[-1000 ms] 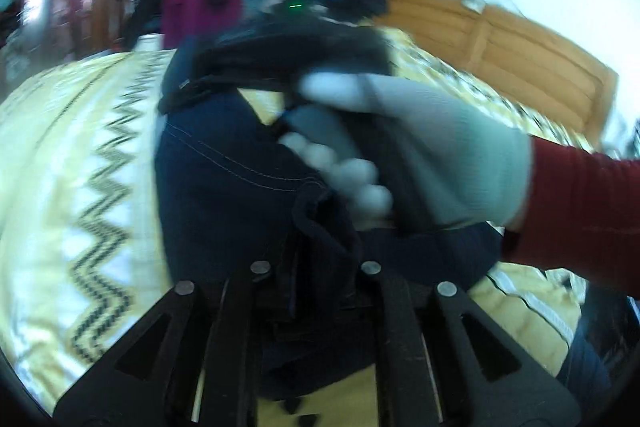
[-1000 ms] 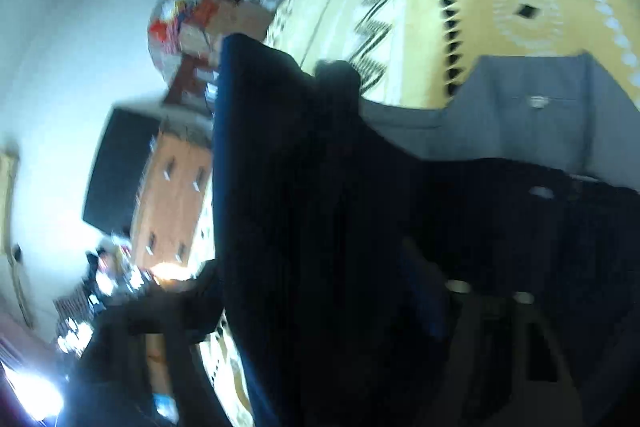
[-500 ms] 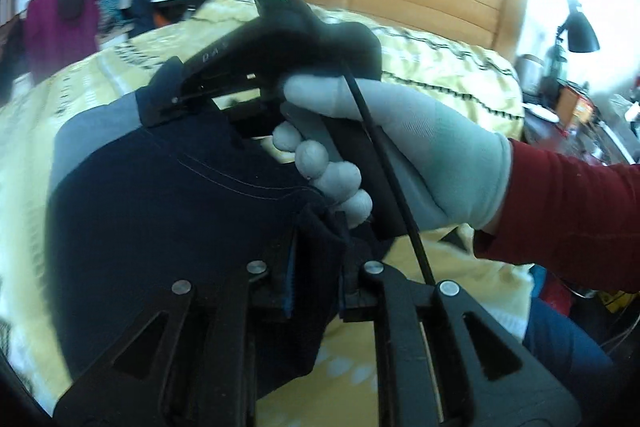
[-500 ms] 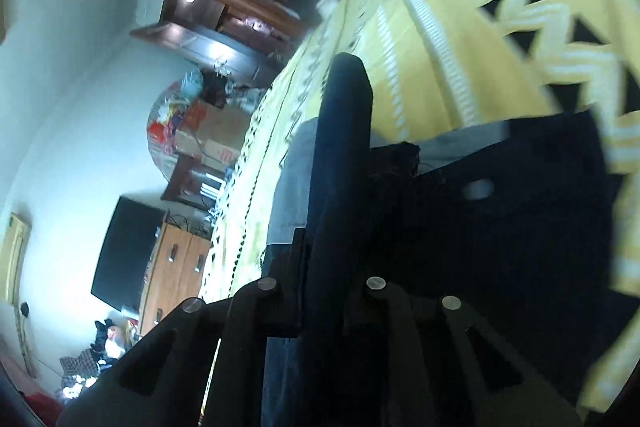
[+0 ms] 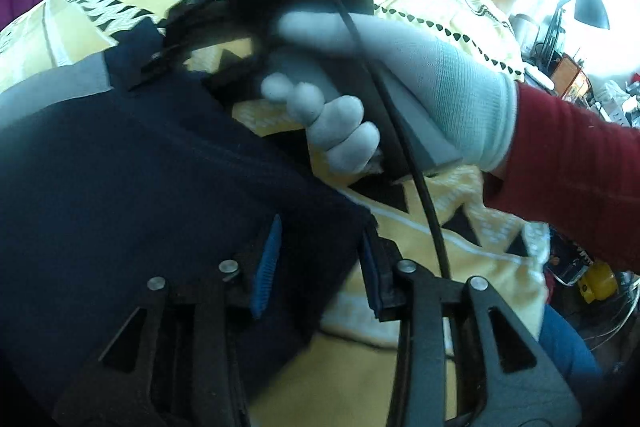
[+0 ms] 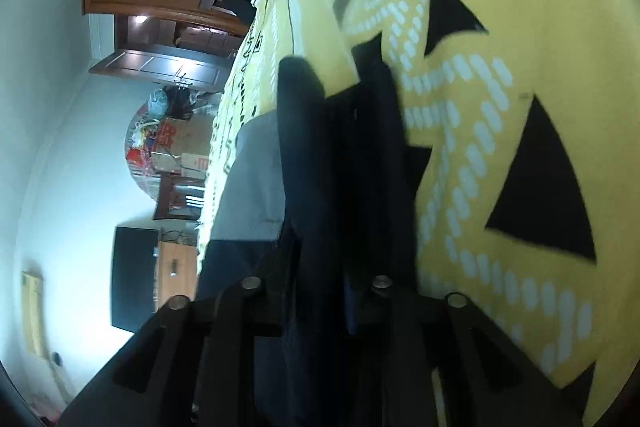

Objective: Fold small clothes

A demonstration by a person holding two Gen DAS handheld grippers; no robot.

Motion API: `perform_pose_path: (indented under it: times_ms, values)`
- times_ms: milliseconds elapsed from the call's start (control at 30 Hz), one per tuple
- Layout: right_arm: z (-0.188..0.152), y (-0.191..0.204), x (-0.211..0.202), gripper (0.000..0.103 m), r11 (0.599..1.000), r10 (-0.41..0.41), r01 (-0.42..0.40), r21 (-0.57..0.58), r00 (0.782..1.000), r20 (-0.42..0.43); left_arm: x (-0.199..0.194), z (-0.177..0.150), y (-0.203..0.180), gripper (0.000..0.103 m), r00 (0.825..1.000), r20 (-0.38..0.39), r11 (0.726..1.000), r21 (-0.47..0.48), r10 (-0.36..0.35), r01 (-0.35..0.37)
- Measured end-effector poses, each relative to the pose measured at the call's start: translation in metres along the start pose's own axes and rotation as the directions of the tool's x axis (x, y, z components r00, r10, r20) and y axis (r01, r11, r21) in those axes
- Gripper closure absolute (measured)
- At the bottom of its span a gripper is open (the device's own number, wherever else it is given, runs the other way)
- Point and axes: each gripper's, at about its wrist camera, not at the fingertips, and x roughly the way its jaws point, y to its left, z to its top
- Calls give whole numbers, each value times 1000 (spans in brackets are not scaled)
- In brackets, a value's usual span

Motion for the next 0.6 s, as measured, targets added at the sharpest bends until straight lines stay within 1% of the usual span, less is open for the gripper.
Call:
perform_pose_path:
  times_ms: [33, 67, 100, 167, 200, 267, 333, 367, 400, 433, 500, 533, 600]
  values:
    - [-4, 2, -4, 69, 1000, 4, -4, 16, 1000, -5, -13, -2, -2, 65, 1000, 20, 1000, -4, -3, 3]
    - [-10, 7, -7, 65, 1000, -5, 5, 17, 1000, -12, -35, -8, -3, 63, 999, 52, 1000, -15, -1, 2]
    - [-16, 11, -11, 59, 1000, -14, 14, 12, 1000, -20, -57, -15, -5, 62, 996, 84, 1000, -25, 14, -12]
    - [-31, 12, -21, 59, 999, -39, 38, -5, 998, -44, -97, -31, -4, 53, 988, 144, 998, -43, 57, -51]
    - [-37, 16, -25, 58, 998, -58, 57, -13, 997, -55, -115, -41, -1, 51, 983, 163, 995, -65, 87, -77]
    - [-56, 21, -34, 57, 996, -85, 83, -26, 994, -63, -141, -61, 5, 51, 970, 183, 984, -95, 163, -148]
    - [-76, 28, -43, 56, 995, -97, 95, -33, 993, -68, -162, -84, 13, 51, 954, 178, 967, -123, 241, -221]
    - [-84, 31, -46, 55, 994, -104, 102, -42, 992, -70, -167, -94, 16, 51, 951, 175, 964, -128, 254, -234]
    - [-93, 34, -48, 51, 993, -112, 108, -52, 991, -77, -170, -102, 18, 51, 948, 167, 959, -133, 269, -249]
    - [-103, 37, -47, 48, 990, -127, 121, -67, 987, -96, -172, -112, 21, 51, 948, 150, 955, -138, 281, -262]
    - [-116, 41, -45, 48, 979, -186, 174, -109, 976, -111, -177, -119, 19, 51, 950, 148, 956, -147, 277, -255]
    - [-123, 42, -43, 48, 974, -202, 187, -127, 972, -121, -180, -122, 16, 50, 946, 155, 954, -144, 284, -263]
    - [-131, 44, -39, 47, 975, -196, 179, -130, 972, -130, -180, -123, 6, 49, 942, 167, 952, -155, 290, -265]
